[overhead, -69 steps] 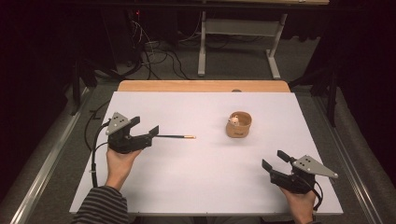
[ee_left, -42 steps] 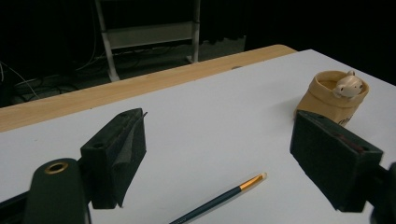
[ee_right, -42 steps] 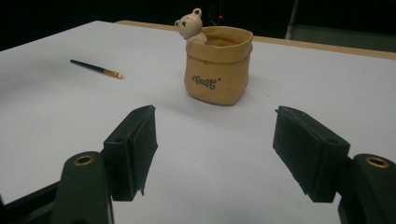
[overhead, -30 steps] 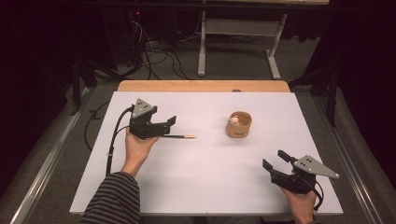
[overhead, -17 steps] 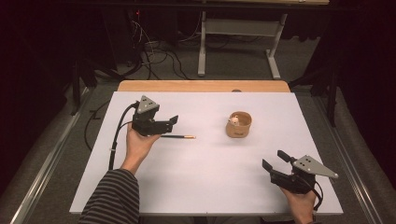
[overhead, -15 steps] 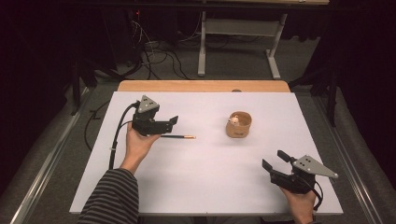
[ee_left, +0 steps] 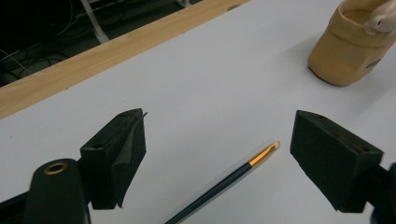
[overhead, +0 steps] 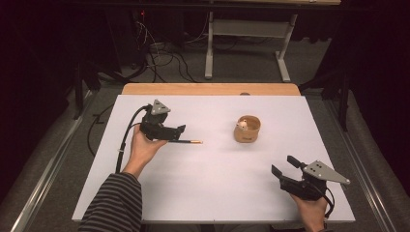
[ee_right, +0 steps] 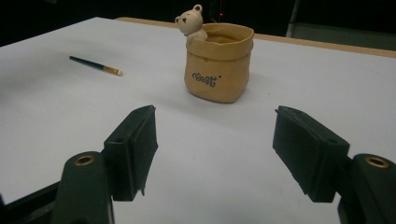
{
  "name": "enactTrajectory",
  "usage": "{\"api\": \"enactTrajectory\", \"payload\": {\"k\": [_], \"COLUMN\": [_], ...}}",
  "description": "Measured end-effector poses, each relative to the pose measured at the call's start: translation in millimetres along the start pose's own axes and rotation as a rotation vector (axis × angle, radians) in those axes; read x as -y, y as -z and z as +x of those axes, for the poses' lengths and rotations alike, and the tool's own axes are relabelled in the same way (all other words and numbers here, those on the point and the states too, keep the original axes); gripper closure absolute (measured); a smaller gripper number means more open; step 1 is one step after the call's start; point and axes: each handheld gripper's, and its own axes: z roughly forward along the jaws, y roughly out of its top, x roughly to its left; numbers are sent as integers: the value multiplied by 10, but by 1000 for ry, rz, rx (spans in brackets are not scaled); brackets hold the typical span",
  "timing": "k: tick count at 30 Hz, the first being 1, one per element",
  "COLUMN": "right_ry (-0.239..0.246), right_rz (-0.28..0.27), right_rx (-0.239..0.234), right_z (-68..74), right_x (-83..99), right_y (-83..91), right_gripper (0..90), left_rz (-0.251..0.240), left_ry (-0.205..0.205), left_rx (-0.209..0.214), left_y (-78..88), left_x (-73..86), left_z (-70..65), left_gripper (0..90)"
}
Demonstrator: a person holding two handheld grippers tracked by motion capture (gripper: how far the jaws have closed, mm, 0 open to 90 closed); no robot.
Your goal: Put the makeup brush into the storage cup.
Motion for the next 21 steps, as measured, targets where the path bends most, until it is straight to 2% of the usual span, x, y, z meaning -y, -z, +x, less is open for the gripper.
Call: {"api": "enactTrajectory", "payload": {"k": [8, 10, 14, 21], "right_ry": [3, 0, 3, 2], "right_rz": [-2, 2, 2, 2], "right_rx": [-4, -3, 0, 2], "right_z": [1, 0, -5, 0], "right_x": [0, 2, 3, 4], "right_y": [4, -1, -2, 2], "right_gripper": [325, 325, 326, 326], "left_rz": [50, 77, 102, 177], "left_ry": [-29, -46, -53, -80], "left_rx": [6, -5, -5, 21], "left_y": [-34, -54, -74, -122], "left_x": [-51, -60, -67, -84], "left_z": [10, 15, 26, 24], "left_gripper": [189, 194, 195, 191]}}
